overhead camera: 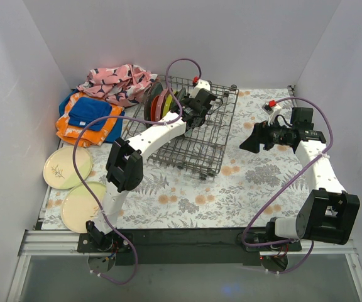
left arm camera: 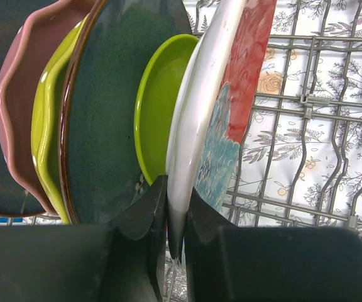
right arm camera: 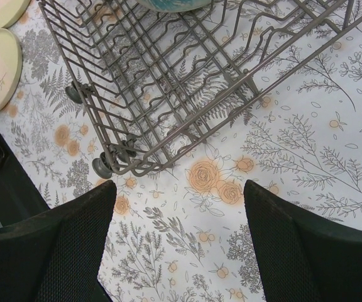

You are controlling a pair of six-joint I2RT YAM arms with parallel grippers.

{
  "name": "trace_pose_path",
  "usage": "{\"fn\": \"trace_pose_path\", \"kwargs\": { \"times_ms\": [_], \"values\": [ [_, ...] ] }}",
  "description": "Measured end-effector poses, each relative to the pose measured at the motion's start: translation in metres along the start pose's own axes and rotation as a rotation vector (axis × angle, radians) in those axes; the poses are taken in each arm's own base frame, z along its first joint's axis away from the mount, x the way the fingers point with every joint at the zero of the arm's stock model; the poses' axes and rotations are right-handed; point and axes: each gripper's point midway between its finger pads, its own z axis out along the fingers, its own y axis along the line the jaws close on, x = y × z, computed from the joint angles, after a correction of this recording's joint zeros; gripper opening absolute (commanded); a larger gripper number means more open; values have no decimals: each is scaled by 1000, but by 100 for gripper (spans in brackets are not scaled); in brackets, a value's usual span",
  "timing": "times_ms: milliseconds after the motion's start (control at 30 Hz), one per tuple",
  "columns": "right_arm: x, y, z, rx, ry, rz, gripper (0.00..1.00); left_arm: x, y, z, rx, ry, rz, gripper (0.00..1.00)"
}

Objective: Load the plates into the dish rack
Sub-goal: Insert the plate into the dish rack

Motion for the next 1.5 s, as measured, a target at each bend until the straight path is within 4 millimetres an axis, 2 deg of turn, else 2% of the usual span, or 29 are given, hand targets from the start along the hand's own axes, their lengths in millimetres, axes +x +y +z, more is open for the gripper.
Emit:
{"fn": "trace_pose_path", "kwargs": {
  "times_ms": [467,733,1500],
  "values": [
    [0,0,-1,0,-2,1,87,-11,-2,-4,10,-33,41,0],
    [0,-1,-1,0,-2,1,87,-31,-1,-10,-1,-86,35,0],
    [0,-1,-1,0,-2,-1,87,-46,1,-11,-14,-139,70,0]
  ]
}}
